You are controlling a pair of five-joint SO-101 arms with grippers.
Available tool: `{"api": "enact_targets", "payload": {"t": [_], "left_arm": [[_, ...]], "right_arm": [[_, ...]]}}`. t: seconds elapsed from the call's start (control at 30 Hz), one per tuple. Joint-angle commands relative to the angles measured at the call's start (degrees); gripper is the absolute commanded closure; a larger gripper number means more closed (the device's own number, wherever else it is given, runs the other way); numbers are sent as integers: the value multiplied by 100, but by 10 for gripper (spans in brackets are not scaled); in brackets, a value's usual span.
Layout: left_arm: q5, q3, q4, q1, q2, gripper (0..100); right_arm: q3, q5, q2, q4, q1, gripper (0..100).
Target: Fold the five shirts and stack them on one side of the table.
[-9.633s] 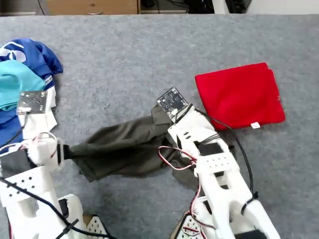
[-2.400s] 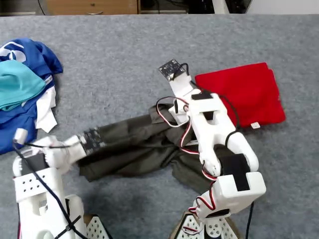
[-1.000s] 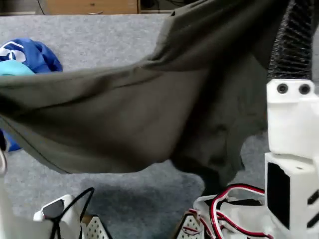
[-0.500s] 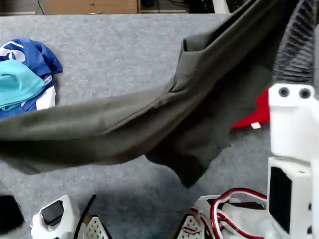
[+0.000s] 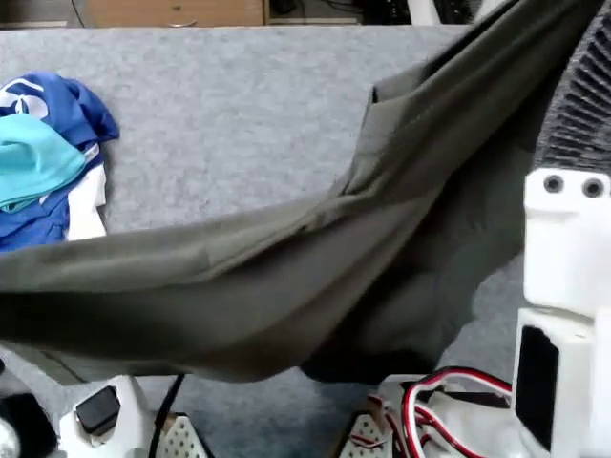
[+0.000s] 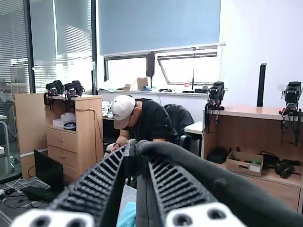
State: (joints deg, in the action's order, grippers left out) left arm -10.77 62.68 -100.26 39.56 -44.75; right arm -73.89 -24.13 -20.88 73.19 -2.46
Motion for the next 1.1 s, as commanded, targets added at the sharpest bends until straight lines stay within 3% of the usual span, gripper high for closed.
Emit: {"api": "enact_targets", "payload": {"t": [0.0,0.2,0.3,0.4,0.57,0.7,0.8,0.93,1.07], "left_arm": [[-44,-853,-70,35,-233,981],[-44,-2910,-35,18,-760,981],[-44,-3851,264,-334,-673,981],[-44,-5108,1292,-905,-374,981],[-9,-6787,4237,-1160,593,981],[-9,-6822,6057,-1345,1789,981],[-18,-6365,6629,-1609,2818,981],[-18,-5538,6497,-1846,4048,981],[-44,-4756,5644,-1864,4716,981]], "right_arm": [[48,-35,13,229,75,998],[884,9,295,237,66,998],[1279,18,558,132,-31,998],[1815,18,963,-281,-259,998],[2932,18,2053,-1618,-558,998],[3275,18,3231,-2971,-549,998],[2853,26,4031,-3429,-593,998],[1631,352,4875,-3068,-725,998],[470,624,5569,-2286,-734,998]]}}
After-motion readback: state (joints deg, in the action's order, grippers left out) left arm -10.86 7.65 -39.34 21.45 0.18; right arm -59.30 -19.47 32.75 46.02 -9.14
